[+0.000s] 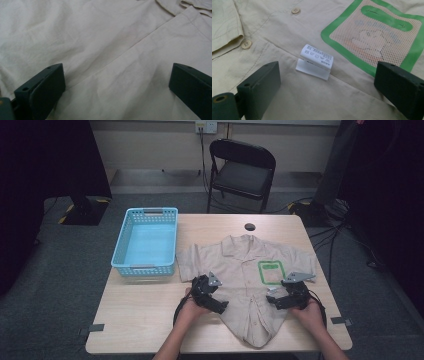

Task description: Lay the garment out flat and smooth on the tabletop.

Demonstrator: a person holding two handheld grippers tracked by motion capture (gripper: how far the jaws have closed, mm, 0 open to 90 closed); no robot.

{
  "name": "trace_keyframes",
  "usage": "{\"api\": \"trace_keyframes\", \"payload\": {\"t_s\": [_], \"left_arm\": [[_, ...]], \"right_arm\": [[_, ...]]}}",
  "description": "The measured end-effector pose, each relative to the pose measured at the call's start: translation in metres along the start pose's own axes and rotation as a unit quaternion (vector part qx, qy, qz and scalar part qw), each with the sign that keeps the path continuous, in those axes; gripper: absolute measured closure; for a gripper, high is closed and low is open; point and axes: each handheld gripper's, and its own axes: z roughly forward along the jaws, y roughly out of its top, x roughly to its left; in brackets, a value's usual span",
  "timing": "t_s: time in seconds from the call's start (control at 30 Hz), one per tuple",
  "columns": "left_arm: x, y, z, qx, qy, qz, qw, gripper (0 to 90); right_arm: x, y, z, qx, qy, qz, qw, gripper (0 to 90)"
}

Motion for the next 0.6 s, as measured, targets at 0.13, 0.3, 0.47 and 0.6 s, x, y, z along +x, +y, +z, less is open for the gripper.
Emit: {"api": "trace_keyframes", "payload": {"t_s": [0.13, 0.3, 0.47, 0.6], "left_arm": [[0.0002, -0.0015, 0.0002, -0.007, -0.002, 0.001, 1.0, 0.0], [0.0003, -0.0045, 0.0001, -0.019, -0.002, 0.002, 0.9998, 0.0], [-0.0003, -0.0048, -0.0002, -0.019, 0.0, 0.001, 0.9998, 0.0], [-0.0004, -0.0049, -0.0003, -0.019, 0.001, 0.0, 0.9998, 0.0]], "right_arm": [[0.0, 0.0, 0.0, 0.0, 0.0, 0.0, 1.0, 6.0], [0.0, 0.0, 0.0001, 0.001, 0.0, 0.0, 1.0, 5.6], [0.0002, 0.0001, 0.0003, 0.002, -0.002, 0.001, 1.0, 4.6], [0.0005, 0.0001, 0.0004, 0.004, -0.006, 0.006, 1.0, 3.5]]}}
